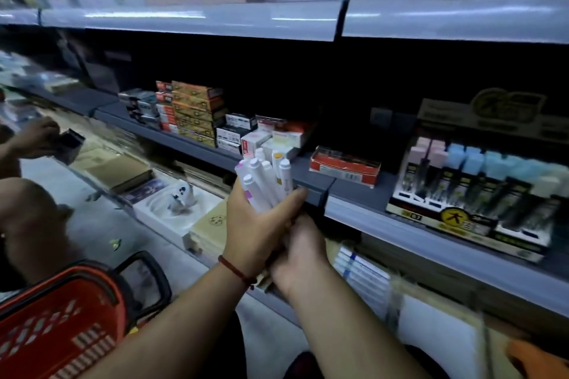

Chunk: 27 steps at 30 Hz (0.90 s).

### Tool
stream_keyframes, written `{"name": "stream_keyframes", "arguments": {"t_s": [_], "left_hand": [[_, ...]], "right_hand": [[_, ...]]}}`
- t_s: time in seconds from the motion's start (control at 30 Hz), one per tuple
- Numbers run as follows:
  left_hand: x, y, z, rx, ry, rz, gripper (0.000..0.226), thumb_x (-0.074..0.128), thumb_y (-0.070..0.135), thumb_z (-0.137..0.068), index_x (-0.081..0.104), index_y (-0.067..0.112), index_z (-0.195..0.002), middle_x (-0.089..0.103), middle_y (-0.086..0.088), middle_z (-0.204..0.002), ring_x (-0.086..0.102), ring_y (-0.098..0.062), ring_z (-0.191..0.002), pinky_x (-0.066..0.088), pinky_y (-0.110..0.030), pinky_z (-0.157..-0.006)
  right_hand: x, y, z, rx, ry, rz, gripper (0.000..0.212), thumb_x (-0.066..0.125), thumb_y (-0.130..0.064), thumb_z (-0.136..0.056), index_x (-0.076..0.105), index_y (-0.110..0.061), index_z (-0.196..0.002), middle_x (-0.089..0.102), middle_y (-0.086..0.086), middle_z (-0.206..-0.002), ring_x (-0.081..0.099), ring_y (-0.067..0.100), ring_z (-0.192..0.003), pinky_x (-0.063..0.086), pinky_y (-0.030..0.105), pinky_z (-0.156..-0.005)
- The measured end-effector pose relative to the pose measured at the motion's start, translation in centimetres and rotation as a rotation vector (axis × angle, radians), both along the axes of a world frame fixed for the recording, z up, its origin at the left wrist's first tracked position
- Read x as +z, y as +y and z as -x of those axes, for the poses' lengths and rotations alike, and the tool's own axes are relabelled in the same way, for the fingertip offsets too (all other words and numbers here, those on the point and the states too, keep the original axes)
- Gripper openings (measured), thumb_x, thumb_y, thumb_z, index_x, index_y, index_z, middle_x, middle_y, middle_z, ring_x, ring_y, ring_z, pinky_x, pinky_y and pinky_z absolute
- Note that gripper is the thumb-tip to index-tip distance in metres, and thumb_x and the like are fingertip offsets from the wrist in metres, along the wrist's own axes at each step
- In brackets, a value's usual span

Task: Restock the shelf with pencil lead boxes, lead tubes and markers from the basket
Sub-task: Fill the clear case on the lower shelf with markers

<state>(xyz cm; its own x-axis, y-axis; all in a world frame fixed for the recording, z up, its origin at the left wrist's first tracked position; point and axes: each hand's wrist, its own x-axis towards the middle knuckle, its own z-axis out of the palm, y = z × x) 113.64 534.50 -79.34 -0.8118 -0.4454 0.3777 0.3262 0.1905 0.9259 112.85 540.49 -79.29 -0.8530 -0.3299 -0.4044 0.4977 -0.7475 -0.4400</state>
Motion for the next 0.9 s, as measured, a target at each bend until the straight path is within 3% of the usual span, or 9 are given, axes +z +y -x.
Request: {"name": "stream_keyframes", "arguments": {"t_s": [0.17,0.27,0.37,0.43,0.5,0.57,0.67,0.77,0.9], "left_hand": [[-0.9,1.6,0.3,0.029,-0.091,-0.033,0.028,0.086,0.019,-0.071,0.069,0.002,-0.086,0.074,-0.002,-0.074,0.070,-0.016,-0.067,0.057,-0.029,-0.061],[-1.1,1.9,0.3,0.025,-0.138,-0.212,0.015,0.079,0.008,-0.079,0.067,-0.001,-0.077,0.067,-0.010,-0.064,0.061,-0.019,-0.057,0.049,-0.031,-0.055],[-1.3,1.4,0.4,-0.001,-0.194,-0.426,0.009,0.072,0.004,-0.083,0.067,-0.002,-0.079,0.066,-0.016,-0.065,0.062,-0.023,-0.057,0.051,-0.031,-0.055],[-1.5,1.2,0.2,-0.053,-0.229,-0.519,0.010,0.071,0.004,-0.084,0.063,0.001,-0.080,0.063,-0.014,-0.063,0.061,-0.024,-0.055,0.052,-0.031,-0.055],[-1.9,0.9,-0.1,-0.137,-0.253,-0.575,0.014,0.070,0.003,-0.085,0.061,0.005,-0.076,0.061,-0.010,-0.059,0.059,-0.023,-0.053,0.052,-0.029,-0.056],[-2.6,0.7,-0.4,-0.233,-0.287,-0.619,0.021,0.070,0.004,-0.087,0.059,0.010,-0.070,0.058,-0.007,-0.057,0.058,-0.020,-0.052,0.050,-0.028,-0.055],[-4.0,1.1,-0.6,-0.392,-0.388,-0.687,0.020,0.071,0.011,-0.089,0.062,0.013,-0.071,0.058,-0.009,-0.064,0.060,-0.023,-0.057,0.051,-0.031,-0.059],[-5.1,2.5,-0.8,-0.578,-0.509,-0.725,0.016,0.070,0.013,-0.091,0.059,0.009,-0.079,0.056,-0.013,-0.071,0.062,-0.025,-0.057,0.054,-0.032,-0.053],[-6.4,4.8,-0.8,-0.736,-0.613,-0.637,0.023,0.069,0.016,-0.093,0.056,0.008,-0.076,0.055,-0.014,-0.066,0.059,-0.024,-0.047,0.048,-0.027,-0.044]], "right_hand": [[-0.7,1.1,-0.3,-0.053,-0.080,-0.061,0.030,0.056,-0.027,-0.100,0.075,-0.005,-0.095,0.077,0.015,-0.096,0.073,0.028,-0.091,0.056,0.038,-0.085],[-1.5,1.2,-0.2,-0.067,-0.132,-0.172,0.029,0.049,-0.019,-0.102,0.074,-0.005,-0.098,0.078,0.013,-0.093,0.073,0.026,-0.085,0.058,0.033,-0.071],[-1.8,1.8,-0.5,-0.004,-0.098,-0.259,0.034,0.042,-0.010,-0.102,0.060,-0.010,-0.074,0.065,0.004,-0.053,0.063,0.014,-0.044,0.046,0.019,-0.042],[-1.5,2.6,-1.4,0.054,-0.051,-0.364,0.034,0.042,-0.011,-0.102,0.056,-0.010,-0.072,0.057,0.006,-0.047,0.057,0.015,-0.038,0.049,0.022,-0.045],[-1.6,3.4,-2.2,0.095,0.064,-0.518,0.029,0.046,-0.022,-0.104,0.066,-0.006,-0.090,0.067,0.013,-0.070,0.066,0.021,-0.059,0.061,0.038,-0.064],[-2.1,4.4,-2.9,0.108,0.198,-0.703,0.034,0.049,-0.034,-0.104,0.068,-0.006,-0.103,0.070,0.015,-0.084,0.070,0.028,-0.074,0.062,0.047,-0.073],[-2.7,6.3,-4.1,0.107,0.342,-0.997,0.035,0.057,-0.044,-0.099,0.071,-0.012,-0.099,0.073,0.016,-0.096,0.073,0.033,-0.089,0.062,0.052,-0.077],[-3.2,8.6,-5.2,0.036,0.476,-1.311,0.028,0.065,-0.044,-0.093,0.074,-0.018,-0.088,0.074,0.003,-0.085,0.072,0.024,-0.082,0.059,0.053,-0.077],[-3.8,11.5,-6.2,0.028,0.445,-1.374,0.031,0.076,-0.037,-0.087,0.071,-0.006,-0.091,0.073,0.006,-0.080,0.065,0.017,-0.066,0.061,0.049,-0.072]]}}
